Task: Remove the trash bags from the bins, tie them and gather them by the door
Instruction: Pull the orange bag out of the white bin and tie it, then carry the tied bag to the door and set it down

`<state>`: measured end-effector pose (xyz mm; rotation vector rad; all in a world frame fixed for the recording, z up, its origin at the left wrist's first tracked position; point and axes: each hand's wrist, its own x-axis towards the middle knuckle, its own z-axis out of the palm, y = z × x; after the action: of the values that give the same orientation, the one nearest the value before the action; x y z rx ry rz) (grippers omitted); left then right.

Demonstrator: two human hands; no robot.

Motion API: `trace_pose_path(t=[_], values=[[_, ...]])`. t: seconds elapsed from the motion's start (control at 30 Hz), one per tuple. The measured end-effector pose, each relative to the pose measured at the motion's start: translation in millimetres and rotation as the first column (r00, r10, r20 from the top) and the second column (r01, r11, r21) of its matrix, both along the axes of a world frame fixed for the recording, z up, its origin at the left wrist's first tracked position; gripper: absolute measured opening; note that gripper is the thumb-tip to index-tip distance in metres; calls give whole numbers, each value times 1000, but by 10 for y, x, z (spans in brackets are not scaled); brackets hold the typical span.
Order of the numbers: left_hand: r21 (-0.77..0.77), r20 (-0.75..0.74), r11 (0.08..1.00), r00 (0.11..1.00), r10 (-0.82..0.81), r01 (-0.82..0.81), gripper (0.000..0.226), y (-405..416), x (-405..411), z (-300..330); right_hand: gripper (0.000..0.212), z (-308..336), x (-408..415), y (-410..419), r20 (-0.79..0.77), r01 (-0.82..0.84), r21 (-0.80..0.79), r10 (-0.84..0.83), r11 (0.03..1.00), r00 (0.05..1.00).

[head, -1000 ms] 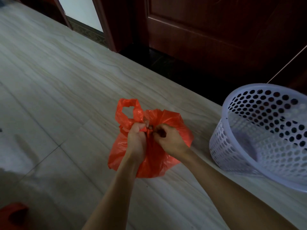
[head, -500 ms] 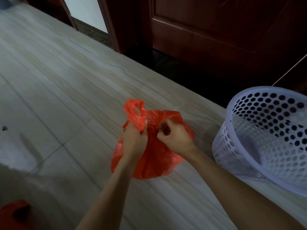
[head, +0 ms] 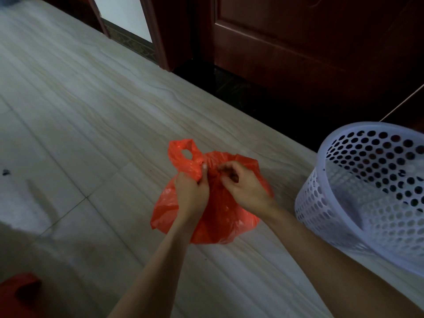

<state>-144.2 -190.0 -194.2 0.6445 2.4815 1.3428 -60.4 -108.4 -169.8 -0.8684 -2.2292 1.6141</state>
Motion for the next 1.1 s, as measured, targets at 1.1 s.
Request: trace_pose_path(t=[1.1], values=[[-445,493,895,826,272,-28,19,-758,-141,1289,22,1043,231,-199,590,-466,103,323,879,740]])
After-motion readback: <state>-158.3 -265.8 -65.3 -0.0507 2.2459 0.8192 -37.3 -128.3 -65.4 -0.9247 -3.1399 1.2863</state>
